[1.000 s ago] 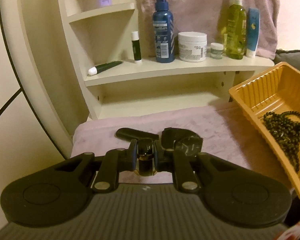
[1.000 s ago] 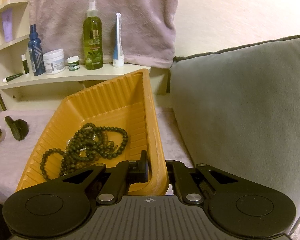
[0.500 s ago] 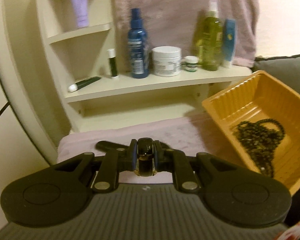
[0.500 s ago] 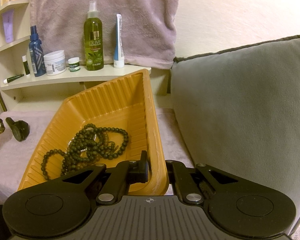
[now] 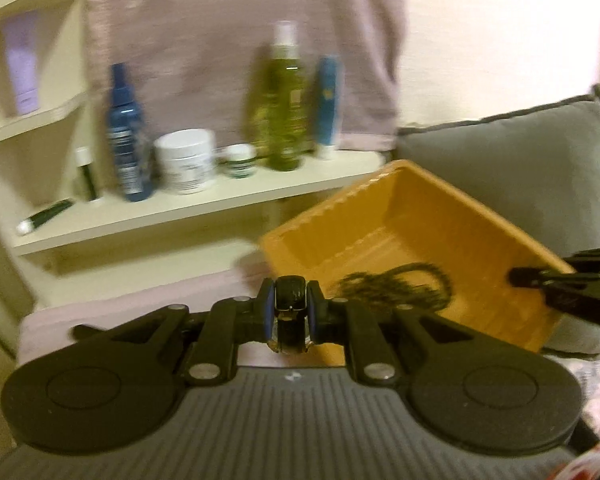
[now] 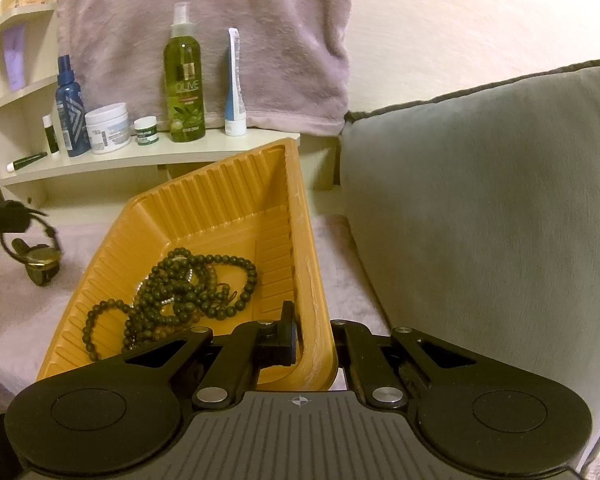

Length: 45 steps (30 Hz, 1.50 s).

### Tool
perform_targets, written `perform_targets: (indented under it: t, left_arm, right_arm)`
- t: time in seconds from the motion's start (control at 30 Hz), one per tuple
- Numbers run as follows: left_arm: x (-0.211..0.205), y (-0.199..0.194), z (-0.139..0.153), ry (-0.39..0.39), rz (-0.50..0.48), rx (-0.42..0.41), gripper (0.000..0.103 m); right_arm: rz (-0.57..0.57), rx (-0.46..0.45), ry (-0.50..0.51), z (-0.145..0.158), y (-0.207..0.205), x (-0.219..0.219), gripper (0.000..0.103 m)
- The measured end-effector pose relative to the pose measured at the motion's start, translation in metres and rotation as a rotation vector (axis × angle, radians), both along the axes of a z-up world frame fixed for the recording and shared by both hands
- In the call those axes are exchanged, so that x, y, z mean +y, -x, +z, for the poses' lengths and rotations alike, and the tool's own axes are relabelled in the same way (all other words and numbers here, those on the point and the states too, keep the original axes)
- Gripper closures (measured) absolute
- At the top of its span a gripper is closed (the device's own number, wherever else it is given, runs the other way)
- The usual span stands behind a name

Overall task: Organize jewelry
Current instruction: 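Carry the gold-rimmed watch into the orange tray and open the left tool, then grasp the large black square watch by its face with the left tool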

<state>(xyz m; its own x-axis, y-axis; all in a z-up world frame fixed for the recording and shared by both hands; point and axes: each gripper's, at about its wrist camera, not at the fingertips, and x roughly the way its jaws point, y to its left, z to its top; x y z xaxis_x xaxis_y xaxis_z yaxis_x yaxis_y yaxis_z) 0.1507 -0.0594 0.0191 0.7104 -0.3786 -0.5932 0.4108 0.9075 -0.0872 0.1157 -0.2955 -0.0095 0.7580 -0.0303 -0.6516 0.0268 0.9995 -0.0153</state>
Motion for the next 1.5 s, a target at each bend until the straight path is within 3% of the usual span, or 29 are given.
perform_targets:
  t: [0.47, 0.63, 0.73, 1.5]
  left_arm:
    - [-0.069, 0.010, -0.014, 0.072, -0.180, 0.075, 0.089]
    - [-0.073, 0.011, -0.022, 0.067, -0.183, 0.096, 0.088]
    - [-0.069, 0.011, -0.020, 0.065, -0.179, 0.087, 0.081]
    - [0.041, -0.003, -0.033, 0.000, 0.138, 0.102, 0.080]
  right_arm:
    - [-0.004, 0.000, -0.016, -0.001, -0.001, -0.002, 0.098]
    - [-0.003, 0.000, -0.019, -0.001, -0.001, -0.002, 0.098]
    - [-0.004, 0.000, -0.020, -0.001, -0.001, -0.002, 0.098]
    - [0.000, 0.005, -0.008, -0.002, -0.001, -0.003, 0.098]
